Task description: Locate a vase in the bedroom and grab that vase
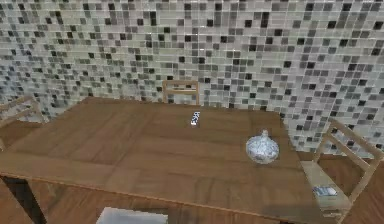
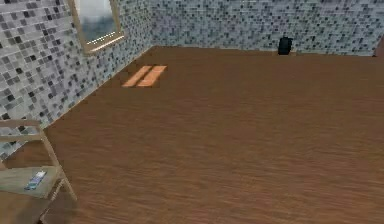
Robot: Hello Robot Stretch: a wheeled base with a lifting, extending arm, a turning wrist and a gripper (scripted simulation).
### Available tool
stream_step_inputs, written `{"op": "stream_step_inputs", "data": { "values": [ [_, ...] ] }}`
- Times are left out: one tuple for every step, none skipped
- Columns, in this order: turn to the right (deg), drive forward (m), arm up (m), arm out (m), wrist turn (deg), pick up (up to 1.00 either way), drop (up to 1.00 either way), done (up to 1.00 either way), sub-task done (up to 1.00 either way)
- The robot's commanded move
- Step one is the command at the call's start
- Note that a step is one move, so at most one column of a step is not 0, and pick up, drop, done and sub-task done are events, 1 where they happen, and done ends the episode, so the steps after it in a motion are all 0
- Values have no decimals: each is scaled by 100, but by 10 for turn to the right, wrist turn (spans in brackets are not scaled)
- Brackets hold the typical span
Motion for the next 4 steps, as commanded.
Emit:
{"op": "stream_step_inputs", "data": {
  "values": [
    [-450, 0, 0, 0, 0, 0, 0, 0, 0],
    [-180, 0, 0, 0, 0, 0, 0, 0, 0],
    [450, 0, 0, 0, 0, 0, 0, 0, 0],
    [360, 0, 0, 0, 0, 0, 0, 0, 0]
  ]
}}
